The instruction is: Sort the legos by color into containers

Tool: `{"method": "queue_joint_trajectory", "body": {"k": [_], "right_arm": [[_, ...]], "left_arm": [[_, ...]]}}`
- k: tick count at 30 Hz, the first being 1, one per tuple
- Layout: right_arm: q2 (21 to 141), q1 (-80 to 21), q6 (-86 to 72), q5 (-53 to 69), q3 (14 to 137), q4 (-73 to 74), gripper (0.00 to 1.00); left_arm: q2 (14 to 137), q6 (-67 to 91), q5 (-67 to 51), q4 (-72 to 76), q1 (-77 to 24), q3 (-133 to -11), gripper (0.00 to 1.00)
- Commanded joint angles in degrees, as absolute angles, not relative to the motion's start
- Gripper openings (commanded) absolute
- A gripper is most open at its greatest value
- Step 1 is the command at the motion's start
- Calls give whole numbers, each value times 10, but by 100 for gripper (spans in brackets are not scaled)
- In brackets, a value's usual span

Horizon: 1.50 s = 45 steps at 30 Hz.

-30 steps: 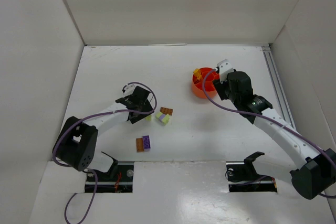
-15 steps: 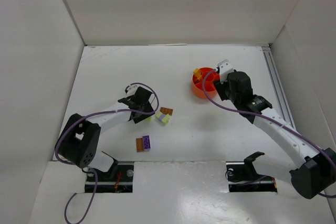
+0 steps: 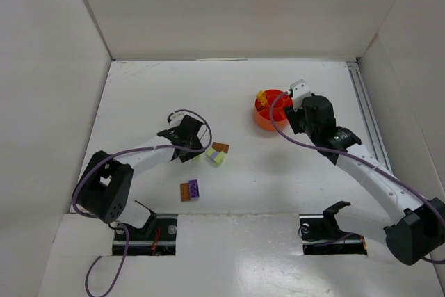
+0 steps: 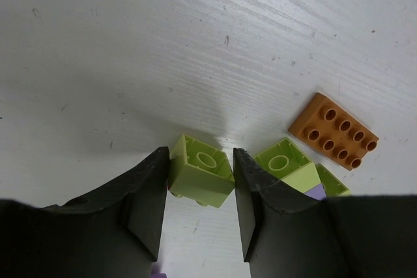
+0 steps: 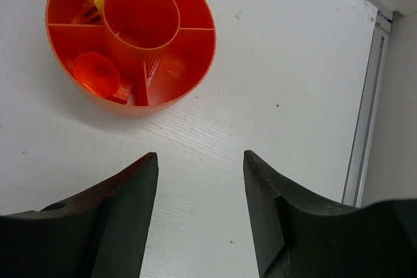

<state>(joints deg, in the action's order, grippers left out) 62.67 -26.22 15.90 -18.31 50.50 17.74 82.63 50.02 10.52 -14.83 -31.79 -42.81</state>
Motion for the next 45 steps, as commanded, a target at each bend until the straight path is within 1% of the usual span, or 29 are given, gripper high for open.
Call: {"method": "queue_joint_trajectory", "body": {"k": [1,6,9,10,13,14,16,17,18,20,21,23,24,27,30,31,34,35,39,45], "right_arm": [[594,-254,131,-205,504,172,60],[556,-215,70,-268,492,201,63],[533,-167,38,-273,486,215,64],[533,-143,31,-279,486,227,65],[518,-109,12,-279,481,245,67],[518,-90,6,-279,481,245,68],[518,-75,-4,-273,475,250,69],[518,-62,-4,-272,475,250,70],[518,-62,-10,-265,475,250,71],[512,-53,-27,-272,469,258,75],[512,-46,-41,-277,463,264,77],[504,-40,-61,-298,457,272,81],[497,-34,-68,-305,451,279,84],[476,-29,-88,-313,438,279,90],[468,-29,-88,-318,438,279,90],[461,-29,-88,-318,438,279,91],[461,-29,-88,-318,438,279,91],[461,-29,-88,-318,438,279,91],[467,-29,-88,-313,438,279,91],[473,-29,-83,-301,432,274,91]], "left_arm": [[802,480,106,-170,-326,-460,24],[787,437,131,-178,-351,-540,24],[813,400,131,-171,-366,-612,24],[823,390,131,-171,-371,-653,24],[872,353,131,-171,-401,-722,24],[900,343,131,-165,-409,-769,24],[933,319,122,-160,-430,-820,24],[951,309,114,-160,-435,-873,24],[989,284,104,-160,-435,-900,24],[1028,256,77,-154,-453,-951,24],[1068,243,71,-154,-458,-1004,24],[1109,198,59,-154,-473,-1059,23],[1127,184,54,-154,-478,-1114,23],[1201,134,33,-154,-490,-1196,23],[1235,113,2,-154,-490,-1240,24],[1244,103,-8,-154,-490,-1264,24],[1277,89,-35,-137,-496,-1278,24],[1291,81,-35,-137,-496,-1285,25],[1319,76,-35,-132,-496,-1316,25],[1339,70,-19,-132,-496,-1316,28]]}}
